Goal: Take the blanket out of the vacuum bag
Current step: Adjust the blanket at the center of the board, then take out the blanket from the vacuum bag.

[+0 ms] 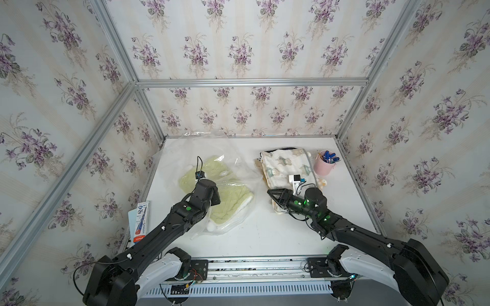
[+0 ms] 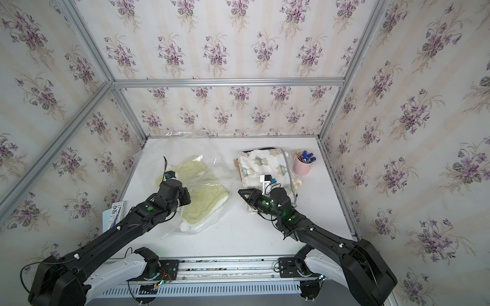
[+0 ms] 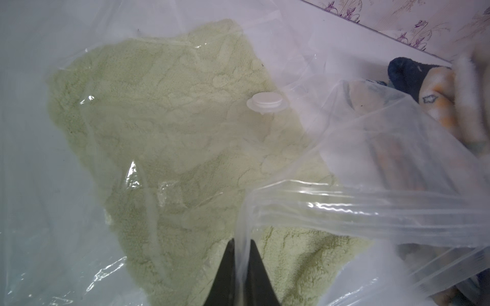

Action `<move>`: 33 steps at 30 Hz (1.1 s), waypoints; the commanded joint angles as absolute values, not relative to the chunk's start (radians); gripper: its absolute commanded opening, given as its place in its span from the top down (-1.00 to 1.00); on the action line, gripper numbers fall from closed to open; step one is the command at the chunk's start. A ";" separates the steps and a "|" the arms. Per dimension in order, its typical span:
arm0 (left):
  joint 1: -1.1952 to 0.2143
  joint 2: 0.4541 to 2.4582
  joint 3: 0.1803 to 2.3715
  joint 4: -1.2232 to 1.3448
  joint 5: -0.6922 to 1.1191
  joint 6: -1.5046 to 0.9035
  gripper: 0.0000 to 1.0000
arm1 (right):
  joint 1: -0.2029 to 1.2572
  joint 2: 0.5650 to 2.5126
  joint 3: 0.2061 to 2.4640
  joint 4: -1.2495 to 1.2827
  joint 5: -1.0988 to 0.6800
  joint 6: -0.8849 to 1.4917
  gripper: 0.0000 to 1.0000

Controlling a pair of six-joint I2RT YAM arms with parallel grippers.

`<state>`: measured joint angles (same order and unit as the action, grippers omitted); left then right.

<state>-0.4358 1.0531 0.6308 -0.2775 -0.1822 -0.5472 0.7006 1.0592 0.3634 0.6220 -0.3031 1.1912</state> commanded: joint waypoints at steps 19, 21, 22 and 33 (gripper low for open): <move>-0.385 0.923 0.563 -0.204 -0.080 -0.522 0.80 | 1.020 1.453 0.552 0.716 0.017 1.281 0.38; -0.385 0.898 0.540 -0.201 -0.078 -0.537 0.78 | 1.037 1.490 0.579 0.676 0.042 1.279 0.29; -0.385 0.885 0.529 -0.198 -0.074 -0.543 0.77 | 1.046 1.512 0.599 0.645 0.056 1.275 0.21; -0.385 0.825 0.431 -0.134 -0.056 -0.619 0.72 | 1.094 1.701 0.677 0.582 0.082 1.376 -0.04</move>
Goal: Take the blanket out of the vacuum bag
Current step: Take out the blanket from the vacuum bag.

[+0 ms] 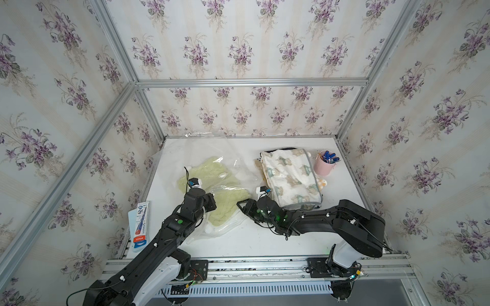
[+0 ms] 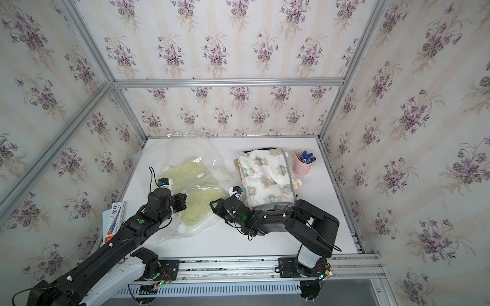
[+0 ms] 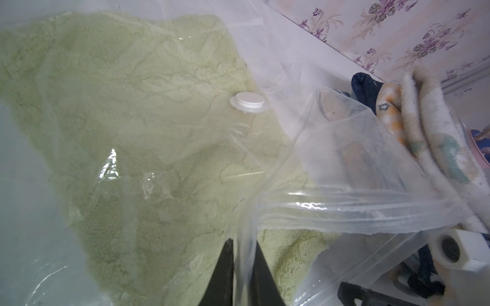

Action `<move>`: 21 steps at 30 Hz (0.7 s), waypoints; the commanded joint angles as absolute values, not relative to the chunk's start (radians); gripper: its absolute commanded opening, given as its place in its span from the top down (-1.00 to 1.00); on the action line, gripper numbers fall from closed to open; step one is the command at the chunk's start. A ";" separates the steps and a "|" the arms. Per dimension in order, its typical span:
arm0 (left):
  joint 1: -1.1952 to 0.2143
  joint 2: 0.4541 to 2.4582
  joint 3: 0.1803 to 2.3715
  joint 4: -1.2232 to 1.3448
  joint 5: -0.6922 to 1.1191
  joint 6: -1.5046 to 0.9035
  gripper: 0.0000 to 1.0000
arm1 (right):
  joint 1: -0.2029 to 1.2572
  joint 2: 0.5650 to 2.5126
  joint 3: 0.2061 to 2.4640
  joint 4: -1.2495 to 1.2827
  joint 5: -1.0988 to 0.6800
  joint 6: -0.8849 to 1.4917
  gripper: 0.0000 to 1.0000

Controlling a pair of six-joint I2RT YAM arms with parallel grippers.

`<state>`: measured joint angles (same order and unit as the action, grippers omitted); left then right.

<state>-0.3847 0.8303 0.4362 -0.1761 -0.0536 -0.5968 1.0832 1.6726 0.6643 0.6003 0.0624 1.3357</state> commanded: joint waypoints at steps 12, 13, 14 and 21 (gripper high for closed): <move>-0.385 0.789 0.405 -0.149 -0.046 -0.642 0.72 | 1.120 1.859 0.769 0.587 0.077 1.437 -0.12; -0.384 0.788 0.404 -0.150 -0.047 -0.642 0.72 | 1.120 1.867 0.781 0.580 0.076 1.437 -0.12; -0.385 0.789 0.404 -0.150 -0.048 -0.642 0.72 | 1.119 1.877 0.789 0.582 0.074 1.438 -0.12; -0.385 0.809 0.404 -0.141 -0.037 -0.642 0.72 | 1.120 1.951 0.864 0.566 0.053 1.447 -0.01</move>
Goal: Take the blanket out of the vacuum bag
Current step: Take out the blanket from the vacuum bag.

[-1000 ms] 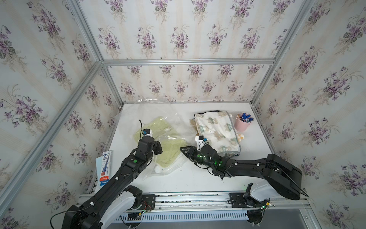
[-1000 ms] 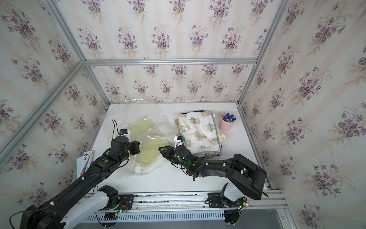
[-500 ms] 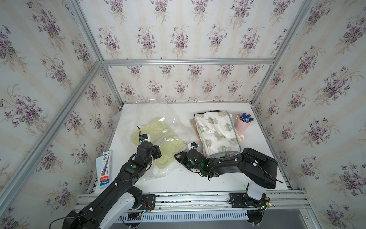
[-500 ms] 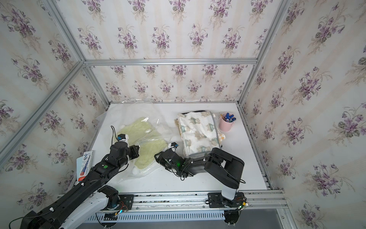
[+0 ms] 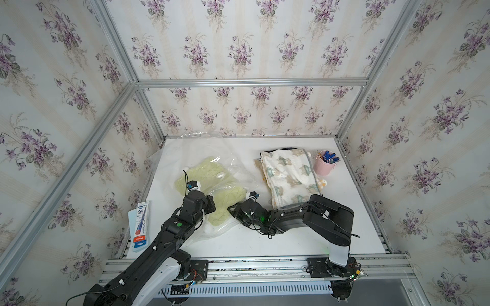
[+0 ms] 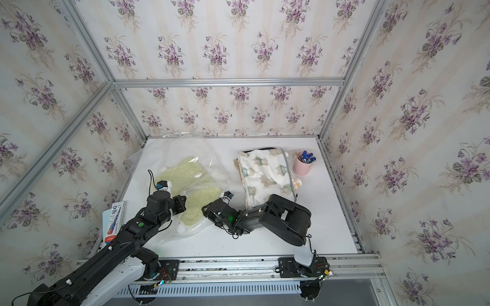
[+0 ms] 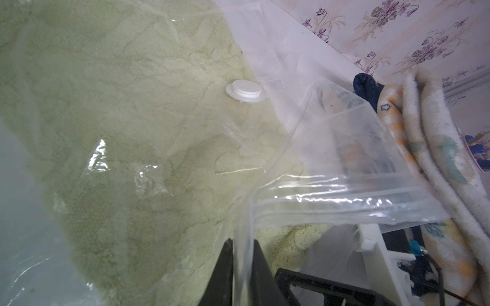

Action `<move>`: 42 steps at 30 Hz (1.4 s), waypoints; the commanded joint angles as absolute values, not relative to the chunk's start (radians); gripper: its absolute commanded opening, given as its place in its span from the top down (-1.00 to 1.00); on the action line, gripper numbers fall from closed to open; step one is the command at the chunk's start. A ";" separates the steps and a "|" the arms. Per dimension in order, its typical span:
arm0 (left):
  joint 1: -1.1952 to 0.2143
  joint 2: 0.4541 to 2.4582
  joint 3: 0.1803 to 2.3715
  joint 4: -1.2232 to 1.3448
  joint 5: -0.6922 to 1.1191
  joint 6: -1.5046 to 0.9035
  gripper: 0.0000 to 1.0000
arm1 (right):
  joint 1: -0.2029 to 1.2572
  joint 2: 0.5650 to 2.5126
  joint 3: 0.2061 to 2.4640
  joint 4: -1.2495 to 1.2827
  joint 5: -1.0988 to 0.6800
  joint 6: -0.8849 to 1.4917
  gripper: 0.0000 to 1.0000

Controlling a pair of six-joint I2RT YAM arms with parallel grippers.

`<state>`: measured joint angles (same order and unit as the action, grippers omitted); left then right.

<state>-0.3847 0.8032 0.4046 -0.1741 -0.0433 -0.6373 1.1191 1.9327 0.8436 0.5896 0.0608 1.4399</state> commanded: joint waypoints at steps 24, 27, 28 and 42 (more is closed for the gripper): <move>-0.385 0.839 0.404 -0.120 -0.019 -0.639 0.72 | 1.131 1.893 0.828 0.604 0.051 1.459 -0.06; -0.385 0.836 0.405 -0.123 -0.020 -0.639 0.72 | 1.135 1.873 0.810 0.585 0.072 1.465 -0.12; -0.385 0.837 0.404 -0.122 -0.019 -0.639 0.72 | 1.136 1.876 0.813 0.576 0.072 1.472 -0.14; -0.385 0.848 0.405 -0.114 -0.016 -0.641 0.72 | 1.152 2.045 0.938 0.608 0.103 1.511 -0.24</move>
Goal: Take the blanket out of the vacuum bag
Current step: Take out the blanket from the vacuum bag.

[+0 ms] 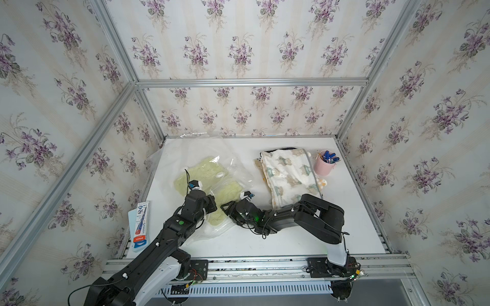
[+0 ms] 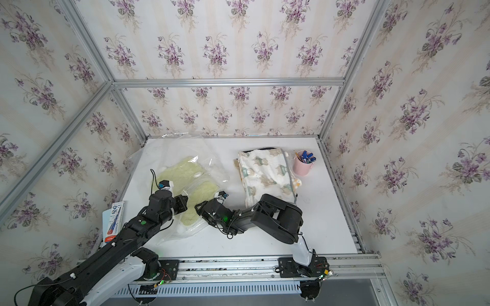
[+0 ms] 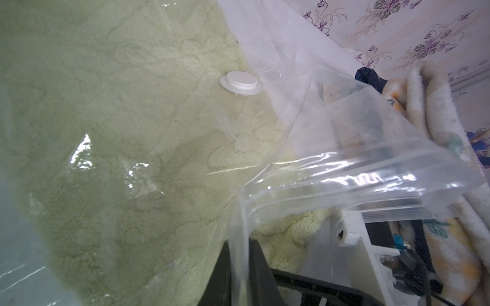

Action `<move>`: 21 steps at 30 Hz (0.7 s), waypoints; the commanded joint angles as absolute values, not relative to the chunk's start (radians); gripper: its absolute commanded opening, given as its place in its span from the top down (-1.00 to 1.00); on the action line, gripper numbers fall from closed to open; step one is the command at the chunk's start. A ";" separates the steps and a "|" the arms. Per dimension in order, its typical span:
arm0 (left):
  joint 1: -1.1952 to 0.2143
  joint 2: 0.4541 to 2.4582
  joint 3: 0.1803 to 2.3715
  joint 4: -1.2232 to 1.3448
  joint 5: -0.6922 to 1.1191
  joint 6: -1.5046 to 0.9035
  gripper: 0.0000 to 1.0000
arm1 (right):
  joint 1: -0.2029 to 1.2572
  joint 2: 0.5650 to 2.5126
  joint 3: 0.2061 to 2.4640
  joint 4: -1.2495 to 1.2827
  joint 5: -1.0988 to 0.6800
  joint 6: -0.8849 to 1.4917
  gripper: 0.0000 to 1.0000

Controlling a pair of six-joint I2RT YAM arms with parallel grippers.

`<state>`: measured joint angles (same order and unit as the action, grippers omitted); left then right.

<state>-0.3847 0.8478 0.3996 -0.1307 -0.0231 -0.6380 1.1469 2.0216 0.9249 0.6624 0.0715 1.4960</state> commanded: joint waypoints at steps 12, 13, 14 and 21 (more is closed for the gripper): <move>-0.385 0.840 0.409 -0.128 -0.020 -0.634 0.72 | 1.158 2.123 0.956 0.807 0.136 1.463 0.35; -0.385 0.839 0.408 -0.129 -0.023 -0.635 0.72 | 1.158 2.119 0.956 0.819 0.134 1.454 0.49; -0.385 0.838 0.408 -0.130 -0.024 -0.634 0.72 | 1.157 2.113 0.954 0.822 0.132 1.445 0.65; -0.385 0.839 0.435 -0.163 -0.054 -0.625 0.72 | 1.158 2.030 0.897 0.875 0.113 1.392 1.00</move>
